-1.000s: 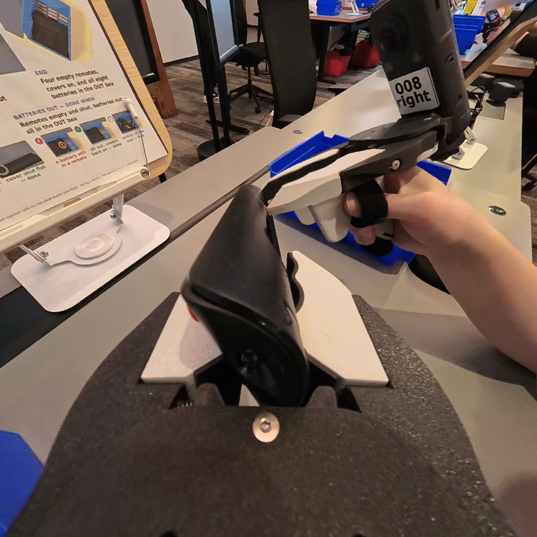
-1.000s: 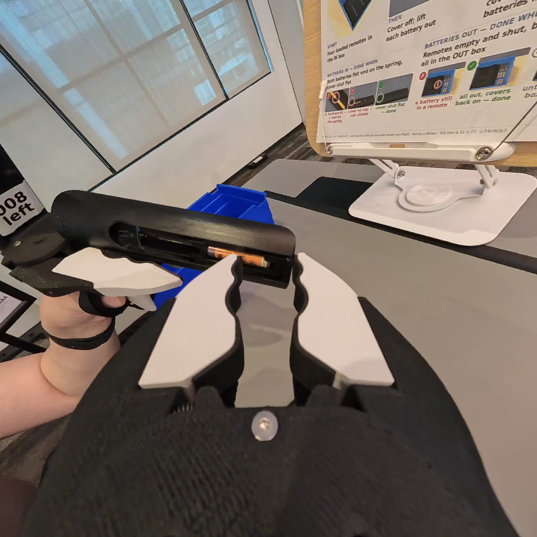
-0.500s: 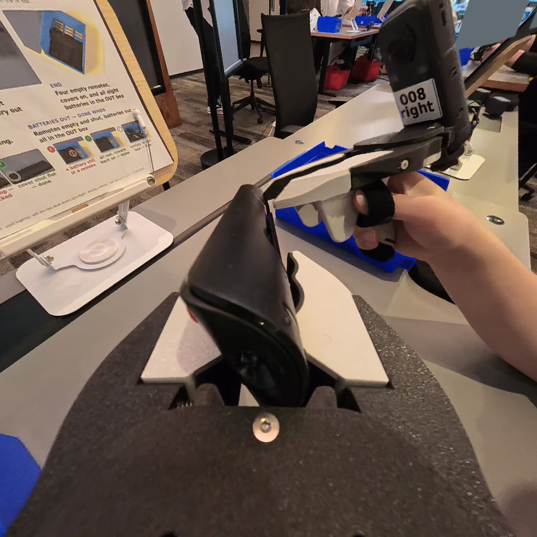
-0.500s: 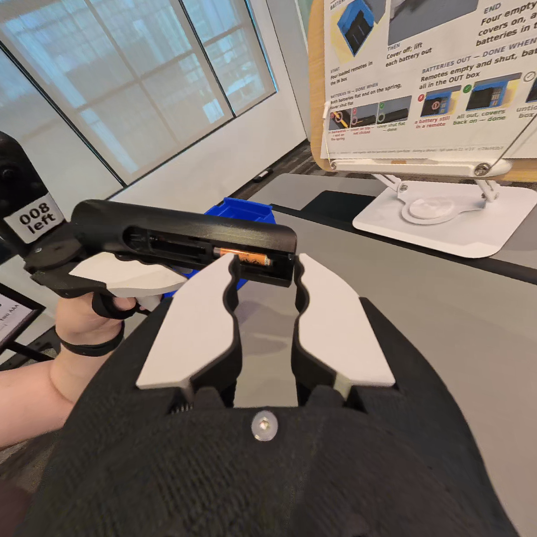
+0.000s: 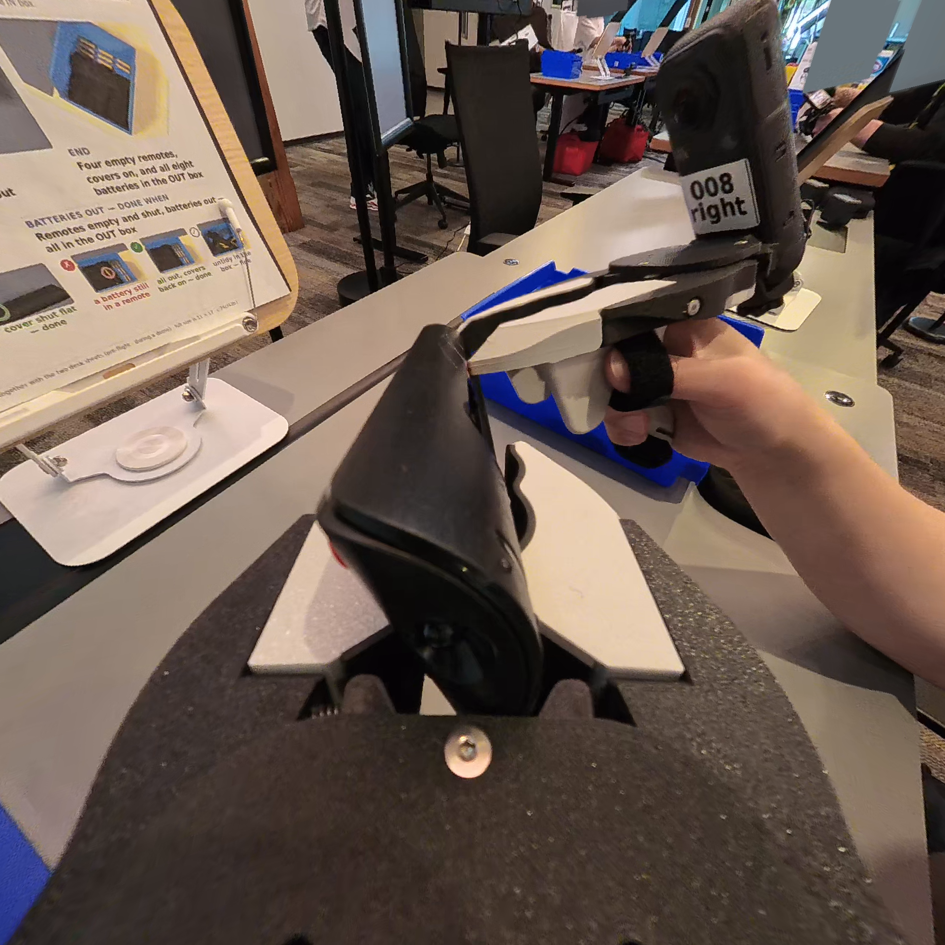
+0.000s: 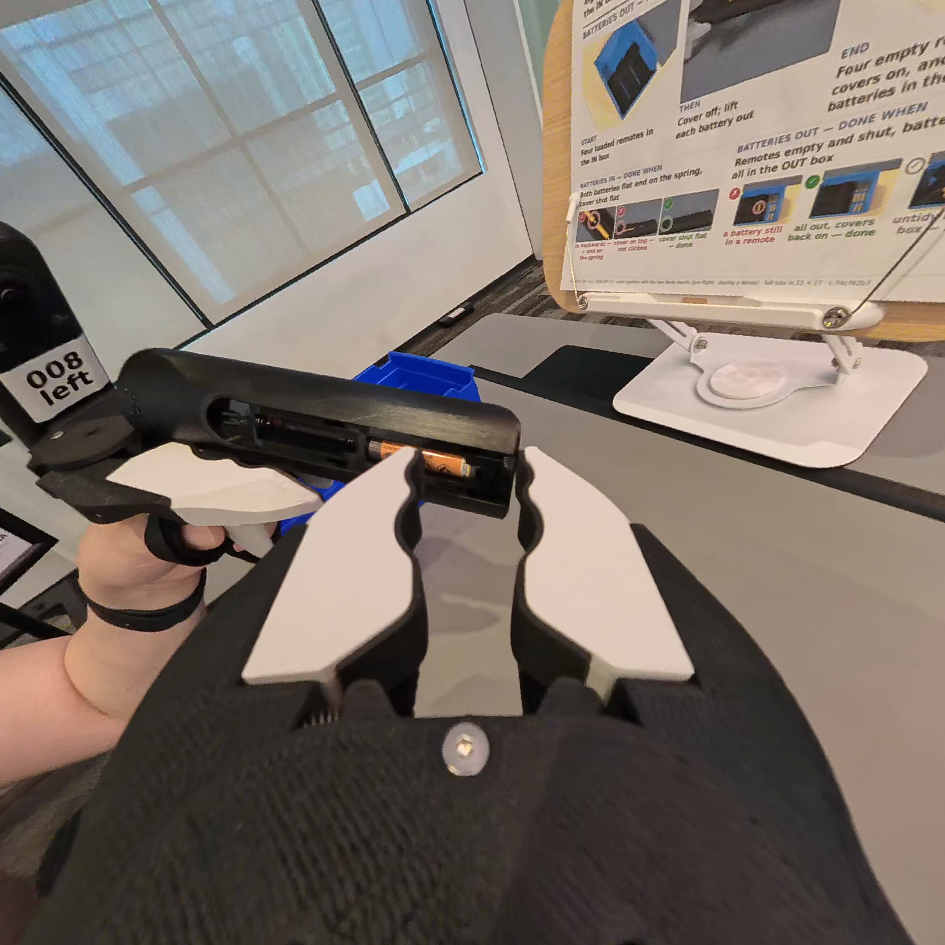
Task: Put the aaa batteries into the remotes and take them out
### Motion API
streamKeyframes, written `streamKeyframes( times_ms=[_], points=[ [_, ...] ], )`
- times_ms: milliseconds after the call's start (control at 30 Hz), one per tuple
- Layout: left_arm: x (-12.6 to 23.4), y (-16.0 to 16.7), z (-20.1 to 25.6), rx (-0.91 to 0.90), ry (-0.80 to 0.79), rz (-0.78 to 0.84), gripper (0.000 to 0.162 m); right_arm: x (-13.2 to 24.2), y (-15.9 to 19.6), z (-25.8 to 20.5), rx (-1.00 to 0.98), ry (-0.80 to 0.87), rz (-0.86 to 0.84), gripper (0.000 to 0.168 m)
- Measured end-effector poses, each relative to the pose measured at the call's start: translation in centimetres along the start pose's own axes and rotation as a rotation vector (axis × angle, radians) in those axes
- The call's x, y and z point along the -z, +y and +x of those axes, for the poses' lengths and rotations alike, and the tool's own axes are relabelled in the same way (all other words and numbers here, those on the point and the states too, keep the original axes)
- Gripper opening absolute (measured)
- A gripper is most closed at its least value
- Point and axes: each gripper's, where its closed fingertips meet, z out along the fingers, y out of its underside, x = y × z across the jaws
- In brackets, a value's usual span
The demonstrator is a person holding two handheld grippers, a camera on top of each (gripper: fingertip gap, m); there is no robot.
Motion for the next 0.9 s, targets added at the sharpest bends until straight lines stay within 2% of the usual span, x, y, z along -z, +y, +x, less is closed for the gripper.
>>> streamKeyframes(
  times_ms=[467, 900],
  points=[
    [-0.09, -0.2, 0.35, -0.038, -0.023, 0.012, 0.026, 0.29, 0.01, -0.22, 0.101, 0.03, -0.038, 0.039],
    [-0.13, -0.06, 0.33, -0.065, -0.05, -0.006, 0.027, 0.25, 0.41, -0.08, 0.073, -0.001, -0.078, 0.036]
  ],
)
